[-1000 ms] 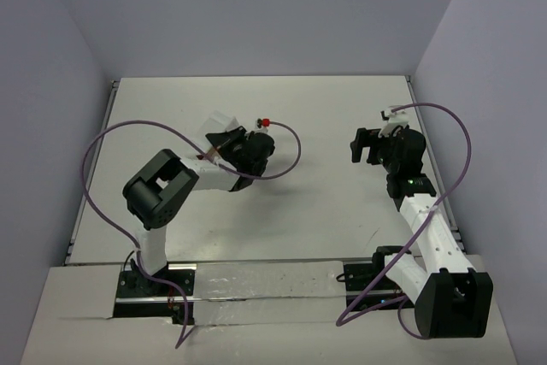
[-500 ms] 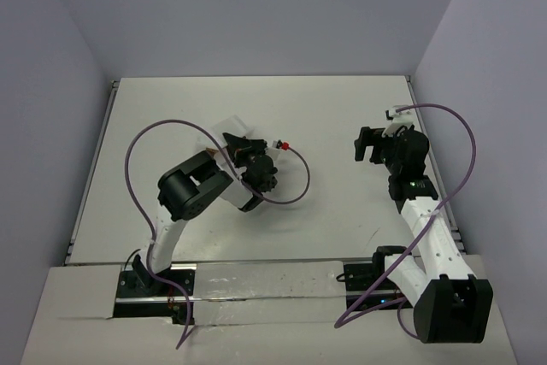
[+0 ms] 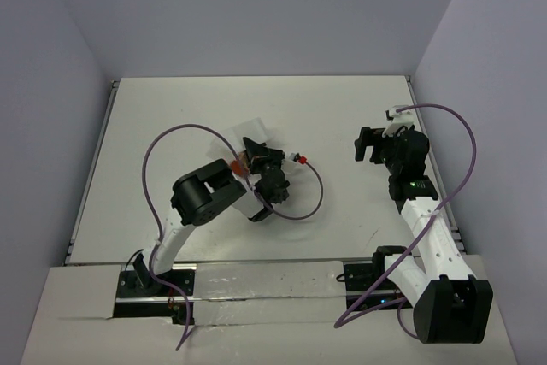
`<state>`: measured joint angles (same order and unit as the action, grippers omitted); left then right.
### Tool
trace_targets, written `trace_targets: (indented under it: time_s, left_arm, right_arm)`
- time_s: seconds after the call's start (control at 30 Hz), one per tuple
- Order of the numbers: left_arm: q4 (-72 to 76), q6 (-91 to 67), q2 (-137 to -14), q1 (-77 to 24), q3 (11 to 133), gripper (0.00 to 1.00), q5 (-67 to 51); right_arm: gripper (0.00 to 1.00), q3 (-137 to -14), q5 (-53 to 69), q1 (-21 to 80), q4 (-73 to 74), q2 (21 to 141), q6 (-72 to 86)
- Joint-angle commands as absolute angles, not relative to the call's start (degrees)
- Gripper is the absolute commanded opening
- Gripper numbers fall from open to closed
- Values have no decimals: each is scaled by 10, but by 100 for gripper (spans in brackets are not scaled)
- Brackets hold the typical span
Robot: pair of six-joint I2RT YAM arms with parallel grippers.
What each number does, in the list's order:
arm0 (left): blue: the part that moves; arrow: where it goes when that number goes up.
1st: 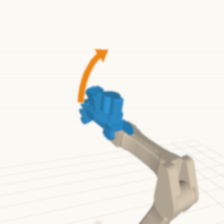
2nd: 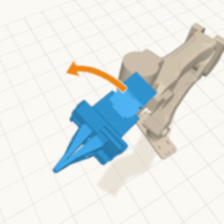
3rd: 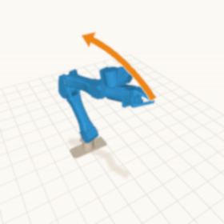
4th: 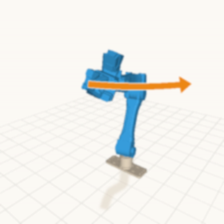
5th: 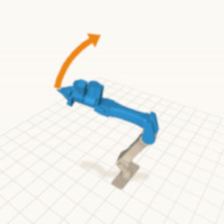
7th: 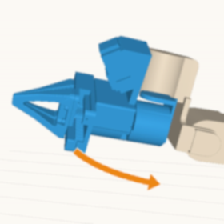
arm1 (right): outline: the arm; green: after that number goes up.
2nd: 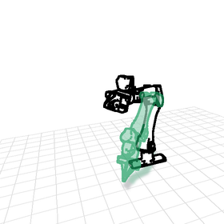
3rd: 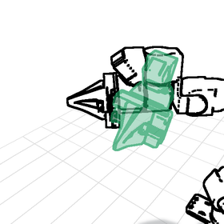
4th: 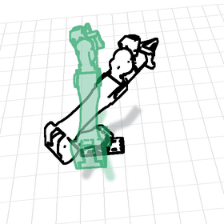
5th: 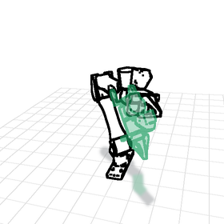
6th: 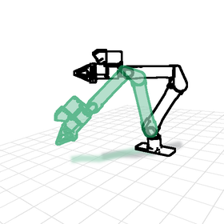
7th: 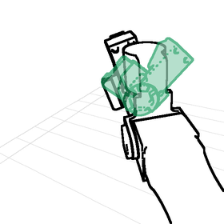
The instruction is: Build the wood block tower
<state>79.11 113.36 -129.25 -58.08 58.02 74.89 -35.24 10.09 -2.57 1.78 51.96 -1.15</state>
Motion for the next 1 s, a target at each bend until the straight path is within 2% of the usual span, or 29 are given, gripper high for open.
trace_targets:
  time_s: [0.0, 0.27, 0.63, 0.83, 0.97]
  left_arm:
    - [1067, 1174, -1308, -577, 578, 0, 740]
    - [1067, 1176, -1298, -559, 581, 0, 742]
    - [1025, 1142, -1219, -526, 591, 0, 793]
    - [831, 975, -1134, -513, 582, 0, 803]
    - [616, 810, -1088, -501, 587, 0, 805]
  right_arm:
    - [100, -368, 97, -30, 6, 511, -12]
    - [100, -368, 99, -30, 7, 512, -12]
    - [100, -369, 105, -29, 7, 515, -8]
    - [100, -367, 107, -30, 10, 511, -5]
    - [100, -367, 108, -30, 11, 514, -4]
